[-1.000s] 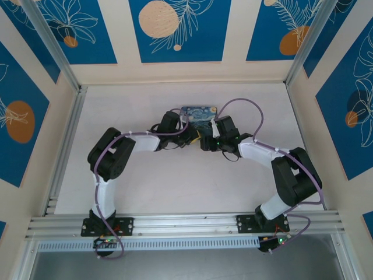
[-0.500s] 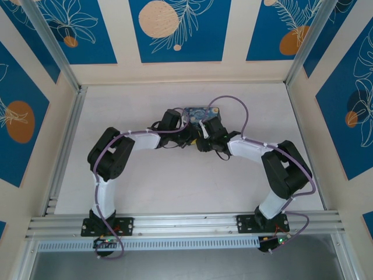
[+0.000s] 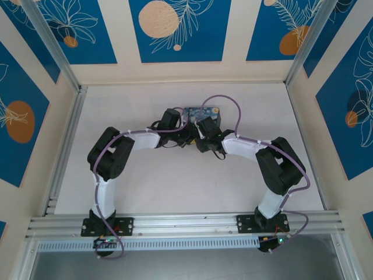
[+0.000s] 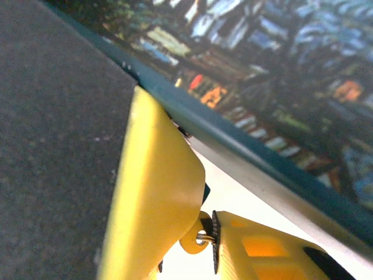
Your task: Unlock the padlock with the key
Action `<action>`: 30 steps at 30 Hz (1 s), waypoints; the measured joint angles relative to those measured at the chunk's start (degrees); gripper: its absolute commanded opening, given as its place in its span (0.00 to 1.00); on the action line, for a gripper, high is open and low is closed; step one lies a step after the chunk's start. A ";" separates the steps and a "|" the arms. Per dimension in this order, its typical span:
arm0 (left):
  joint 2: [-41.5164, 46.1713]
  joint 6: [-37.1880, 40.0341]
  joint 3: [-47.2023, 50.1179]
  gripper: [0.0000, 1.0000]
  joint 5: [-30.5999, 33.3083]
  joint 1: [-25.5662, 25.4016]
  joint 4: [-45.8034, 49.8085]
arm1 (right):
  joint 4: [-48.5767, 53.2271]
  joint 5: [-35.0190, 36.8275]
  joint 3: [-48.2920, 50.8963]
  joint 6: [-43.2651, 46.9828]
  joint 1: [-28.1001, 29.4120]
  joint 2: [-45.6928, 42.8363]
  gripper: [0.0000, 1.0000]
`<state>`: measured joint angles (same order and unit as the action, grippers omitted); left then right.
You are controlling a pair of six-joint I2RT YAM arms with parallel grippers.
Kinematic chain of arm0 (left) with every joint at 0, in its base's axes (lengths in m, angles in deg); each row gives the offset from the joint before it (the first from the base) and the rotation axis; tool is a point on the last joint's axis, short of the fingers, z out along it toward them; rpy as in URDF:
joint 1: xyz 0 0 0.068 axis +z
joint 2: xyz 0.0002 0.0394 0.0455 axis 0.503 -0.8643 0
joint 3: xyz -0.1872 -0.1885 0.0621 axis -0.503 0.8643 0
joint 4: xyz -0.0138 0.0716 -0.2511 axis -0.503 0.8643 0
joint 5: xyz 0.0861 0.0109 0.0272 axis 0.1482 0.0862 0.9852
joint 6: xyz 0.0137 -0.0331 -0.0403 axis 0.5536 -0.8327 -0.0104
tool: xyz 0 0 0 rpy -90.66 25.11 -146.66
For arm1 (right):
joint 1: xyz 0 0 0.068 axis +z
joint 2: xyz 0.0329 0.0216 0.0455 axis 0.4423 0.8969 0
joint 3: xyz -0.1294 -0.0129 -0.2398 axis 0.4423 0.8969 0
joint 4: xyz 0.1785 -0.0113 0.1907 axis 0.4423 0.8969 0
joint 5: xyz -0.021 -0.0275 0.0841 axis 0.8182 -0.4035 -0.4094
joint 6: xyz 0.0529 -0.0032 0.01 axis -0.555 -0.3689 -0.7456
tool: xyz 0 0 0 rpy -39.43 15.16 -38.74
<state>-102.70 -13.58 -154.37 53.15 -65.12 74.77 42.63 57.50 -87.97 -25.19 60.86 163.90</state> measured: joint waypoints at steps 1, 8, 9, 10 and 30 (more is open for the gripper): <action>0.00 -0.07 0.00 0.00 -0.02 0.00 -0.02 | 0.24 0.00 -0.13 0.00 0.00 0.00 0.29; 0.00 -0.04 -0.09 0.00 -0.07 0.15 0.35 | 1.40 0.17 -0.59 -0.07 -0.42 0.00 0.19; 0.00 -0.04 -0.11 0.00 -0.04 0.17 0.35 | 1.42 -0.22 -0.63 -0.09 -0.66 0.00 0.17; -0.02 -0.04 -0.11 0.00 -0.04 0.20 0.26 | 1.53 -0.35 -0.72 -0.11 -0.66 0.00 0.16; 0.00 0.09 -0.11 0.00 -0.11 0.22 0.59 | 1.18 -15.89 0.92 -4.48 -6.47 -1.84 0.03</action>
<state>-102.70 -13.49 -154.48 53.04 -64.90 75.36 43.81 41.61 -87.05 -29.68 54.39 162.06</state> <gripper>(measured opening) 0.092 0.076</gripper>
